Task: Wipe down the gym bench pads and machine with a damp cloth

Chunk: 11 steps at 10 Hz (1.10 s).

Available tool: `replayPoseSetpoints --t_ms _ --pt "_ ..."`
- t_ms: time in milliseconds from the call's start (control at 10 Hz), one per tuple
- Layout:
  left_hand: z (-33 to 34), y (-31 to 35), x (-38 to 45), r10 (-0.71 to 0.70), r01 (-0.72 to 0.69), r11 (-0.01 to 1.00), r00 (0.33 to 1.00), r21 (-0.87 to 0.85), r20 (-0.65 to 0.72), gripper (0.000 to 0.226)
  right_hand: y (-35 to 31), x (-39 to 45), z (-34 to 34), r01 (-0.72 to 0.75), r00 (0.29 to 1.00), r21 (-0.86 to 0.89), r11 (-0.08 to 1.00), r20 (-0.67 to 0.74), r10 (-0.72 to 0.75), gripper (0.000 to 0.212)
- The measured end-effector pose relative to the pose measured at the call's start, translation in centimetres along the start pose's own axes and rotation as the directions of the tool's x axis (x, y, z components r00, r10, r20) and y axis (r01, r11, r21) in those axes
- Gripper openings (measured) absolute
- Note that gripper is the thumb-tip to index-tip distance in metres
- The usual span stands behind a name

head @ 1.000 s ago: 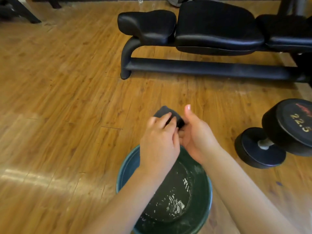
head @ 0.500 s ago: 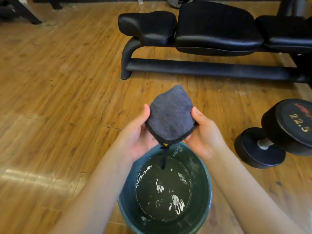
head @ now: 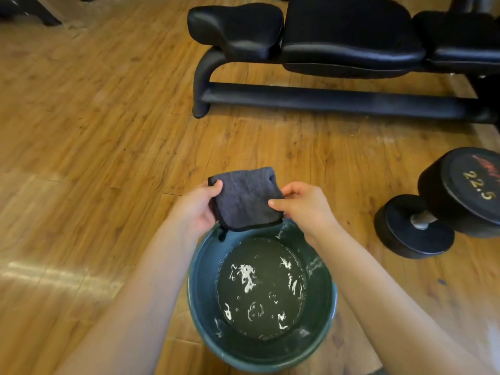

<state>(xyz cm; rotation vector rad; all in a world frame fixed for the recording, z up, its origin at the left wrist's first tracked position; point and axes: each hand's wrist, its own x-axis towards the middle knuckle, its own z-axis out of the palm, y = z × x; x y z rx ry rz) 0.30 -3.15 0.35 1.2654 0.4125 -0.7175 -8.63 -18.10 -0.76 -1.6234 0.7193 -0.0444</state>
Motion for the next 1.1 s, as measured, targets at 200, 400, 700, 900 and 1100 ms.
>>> replayPoseSetpoints --t_ms 200,400,700,900,1100 --pt "-0.9 -1.2 1.2 0.281 -0.174 0.854 0.948 0.491 -0.152 0.032 1.1 0.9 0.3 0.024 0.998 -0.301 0.953 -0.052 -0.041 0.02" --pt "-1.4 -4.2 2.2 0.41 -0.258 0.368 0.907 0.893 0.094 0.057 2.3 0.8 2.4 0.233 0.965 -0.703 0.672 0.082 -0.248 0.052" --pt "-2.0 -7.6 2.0 0.519 -0.265 -0.299 0.761 0.917 0.39 0.046 4.0 2.0 3.3 0.306 0.938 -0.784 0.54 0.151 -0.312 0.027" --pt "-2.0 -6.4 2.3 0.448 -0.274 0.07 0.868 0.959 0.215 0.042 4.7 2.0 3.0 0.309 0.93 -0.821 0.48 0.156 -0.333 0.042" --pt "-1.0 -6.6 0.7 0.528 -0.28 0.043 0.821 0.959 0.216 0.044 4.7 0.6 2.1 0.3 0.942 -0.625 0.72 0.075 -0.328 0.039"
